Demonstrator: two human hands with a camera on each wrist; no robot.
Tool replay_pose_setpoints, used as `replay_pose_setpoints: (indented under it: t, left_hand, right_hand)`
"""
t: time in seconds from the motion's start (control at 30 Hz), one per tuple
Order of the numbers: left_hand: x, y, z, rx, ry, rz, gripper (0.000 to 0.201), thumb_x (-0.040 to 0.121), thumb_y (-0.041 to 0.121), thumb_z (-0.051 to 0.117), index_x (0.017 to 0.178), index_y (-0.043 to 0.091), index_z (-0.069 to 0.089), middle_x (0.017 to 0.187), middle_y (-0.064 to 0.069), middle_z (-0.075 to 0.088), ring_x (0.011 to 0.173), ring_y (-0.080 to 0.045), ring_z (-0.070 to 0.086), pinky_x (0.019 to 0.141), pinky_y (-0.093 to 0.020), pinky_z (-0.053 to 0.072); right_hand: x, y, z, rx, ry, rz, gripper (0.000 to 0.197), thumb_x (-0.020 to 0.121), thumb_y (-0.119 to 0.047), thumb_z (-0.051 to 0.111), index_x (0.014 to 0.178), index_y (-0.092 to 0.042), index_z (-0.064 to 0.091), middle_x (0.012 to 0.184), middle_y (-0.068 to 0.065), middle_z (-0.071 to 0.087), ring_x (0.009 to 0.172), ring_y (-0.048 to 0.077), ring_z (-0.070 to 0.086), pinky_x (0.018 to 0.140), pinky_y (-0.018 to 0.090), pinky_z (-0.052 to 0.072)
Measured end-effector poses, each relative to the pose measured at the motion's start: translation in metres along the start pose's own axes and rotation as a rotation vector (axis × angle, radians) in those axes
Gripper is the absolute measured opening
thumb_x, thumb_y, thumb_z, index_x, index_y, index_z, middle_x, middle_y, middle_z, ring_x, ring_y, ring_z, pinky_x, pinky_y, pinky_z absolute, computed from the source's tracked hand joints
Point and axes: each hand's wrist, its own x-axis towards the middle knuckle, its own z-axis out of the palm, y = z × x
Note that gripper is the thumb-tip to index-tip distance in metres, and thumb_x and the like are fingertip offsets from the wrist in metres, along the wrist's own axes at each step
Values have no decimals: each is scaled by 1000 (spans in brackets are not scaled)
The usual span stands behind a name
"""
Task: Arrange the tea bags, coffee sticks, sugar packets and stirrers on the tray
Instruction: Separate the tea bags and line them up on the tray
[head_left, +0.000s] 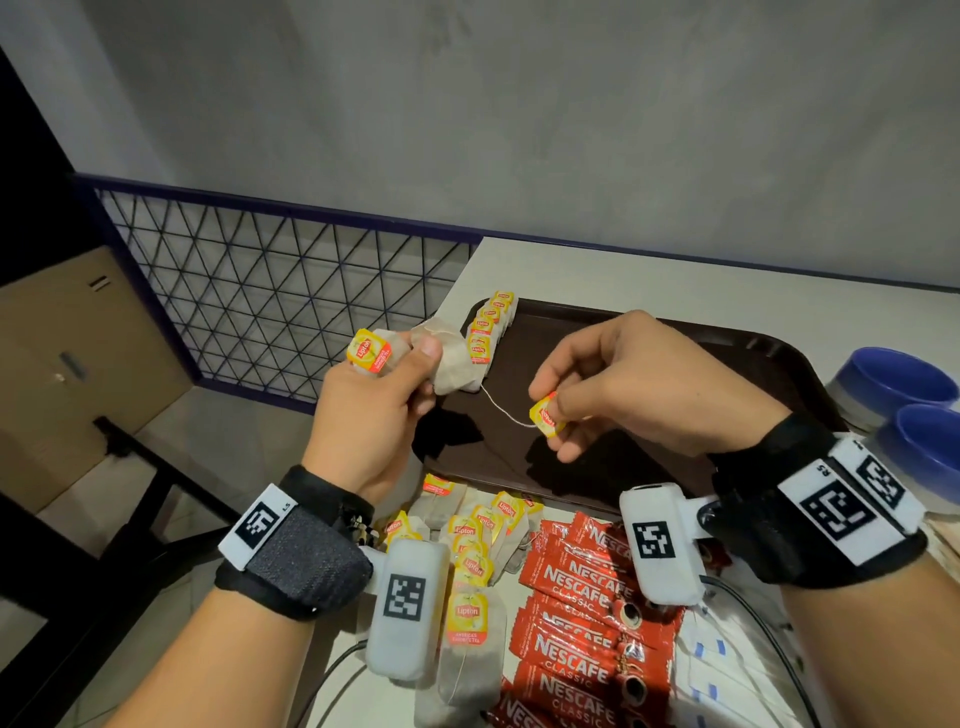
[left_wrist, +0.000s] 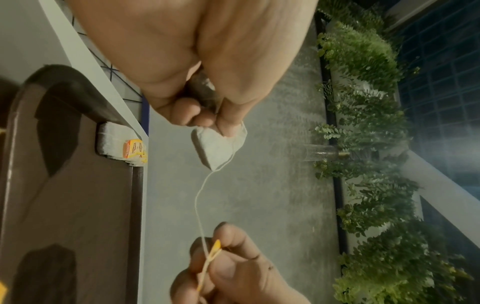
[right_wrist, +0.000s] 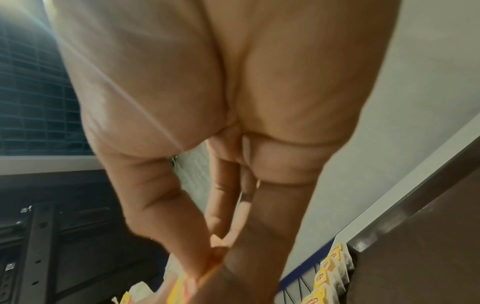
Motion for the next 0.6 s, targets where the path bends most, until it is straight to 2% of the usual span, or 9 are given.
replay_pose_setpoints:
  t: [0.13,0.23,0.33,0.47,0.6]
  left_hand:
    - [-1,2,3,-100,-10,-31,11,99,3,61,89,5,67,71,-3,64,65,-14,55,58,-19,48]
    - [-1,3,3,-125,-1,-35,9,100,4,60,95,0,68,70,-5,65,67,-14,60,61,-18,52]
    - [-1,4,3,-129,-14,-46,11,99,6,61,95,0,69,71,-8,64,65,-13,60,60,-17,53]
    - [-3,7,2,-125,-71,-42,12,100,6,60,94,1,69,72,-6,63,67,-14,57,58,-20,49]
    - [-5,8,2,-93,-92,-62,16,102,7,57,95,0,69,74,-10,61,66,-17,54,58,-23,46]
  right_hand:
    - [-1,0,5,-54,-155,2,9,88,8,71,95,2,73,83,25,75,80,43,75,73,45,65]
    - [-1,1,8,-114,-210,-3,9,88,4,74,95,-1,75,81,20,76,74,32,75,69,37,63]
    - [0,2,10,-178,-229,-1,9,87,1,75,94,-5,77,80,16,77,71,25,73,71,37,62]
    - [3,4,9,-258,-146,27,8,86,-3,76,90,-10,77,77,11,77,66,18,72,67,33,59]
    - [7,7,3,-316,-7,51,9,87,-5,76,87,-15,77,75,8,77,66,17,73,69,35,61]
